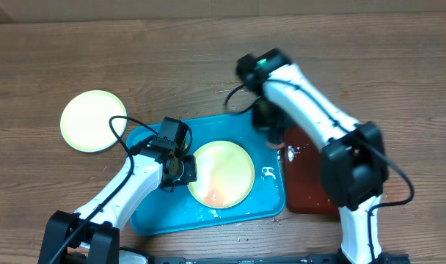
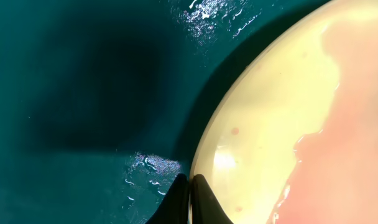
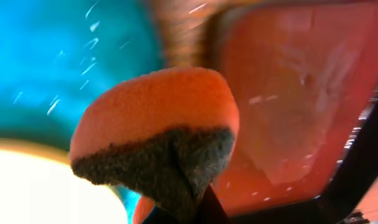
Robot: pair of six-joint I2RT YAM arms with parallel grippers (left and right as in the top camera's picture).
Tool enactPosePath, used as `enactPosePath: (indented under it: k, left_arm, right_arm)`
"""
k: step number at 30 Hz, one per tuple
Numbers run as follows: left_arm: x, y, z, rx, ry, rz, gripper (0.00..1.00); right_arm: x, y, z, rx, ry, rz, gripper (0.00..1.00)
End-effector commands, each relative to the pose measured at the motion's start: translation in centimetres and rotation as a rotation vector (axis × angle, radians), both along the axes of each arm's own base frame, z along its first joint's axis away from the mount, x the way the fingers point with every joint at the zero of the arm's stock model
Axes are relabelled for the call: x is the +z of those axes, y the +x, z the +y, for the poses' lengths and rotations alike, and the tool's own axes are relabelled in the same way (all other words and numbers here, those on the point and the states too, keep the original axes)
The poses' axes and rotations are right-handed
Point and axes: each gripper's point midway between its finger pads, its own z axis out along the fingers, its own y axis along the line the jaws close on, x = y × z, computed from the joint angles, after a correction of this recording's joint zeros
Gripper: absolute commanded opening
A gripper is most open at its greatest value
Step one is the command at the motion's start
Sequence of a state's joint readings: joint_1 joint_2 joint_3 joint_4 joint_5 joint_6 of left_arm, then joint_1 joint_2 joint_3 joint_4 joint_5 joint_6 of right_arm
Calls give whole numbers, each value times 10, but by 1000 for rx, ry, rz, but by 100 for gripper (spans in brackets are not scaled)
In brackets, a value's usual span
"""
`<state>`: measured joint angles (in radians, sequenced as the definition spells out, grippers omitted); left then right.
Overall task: Clean dirty plates on tray and stack at the side
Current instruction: 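Return the sponge with the right gripper to the dark tray and release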
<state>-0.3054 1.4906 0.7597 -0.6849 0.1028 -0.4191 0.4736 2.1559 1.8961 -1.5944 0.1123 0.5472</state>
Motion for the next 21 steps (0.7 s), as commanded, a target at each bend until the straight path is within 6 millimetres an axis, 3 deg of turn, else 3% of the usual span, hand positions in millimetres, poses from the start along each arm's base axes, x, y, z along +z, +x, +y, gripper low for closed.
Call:
enactPosePath:
  k: [1,4,9,17,21]
  left_arm:
    - [-4,-3,8,27,31,9,4]
    - [-4,-3,7,26,26,11,4]
    - [-4,-3,7,26,26,11,4]
    - [-4,-4,4,23,8,17,4]
    - [-4,-7,4,21,8,26,4]
  right_arm:
    - [41,19,-35,-118,27,-118,4]
    - [50,21,-66,-210,38,-114,4]
    - [40,11,-91,-303,58,-36,4]
    - [-15,-20,-94,-310,48,88,4]
    - [-30,-26,-99,-326,46,104,4]
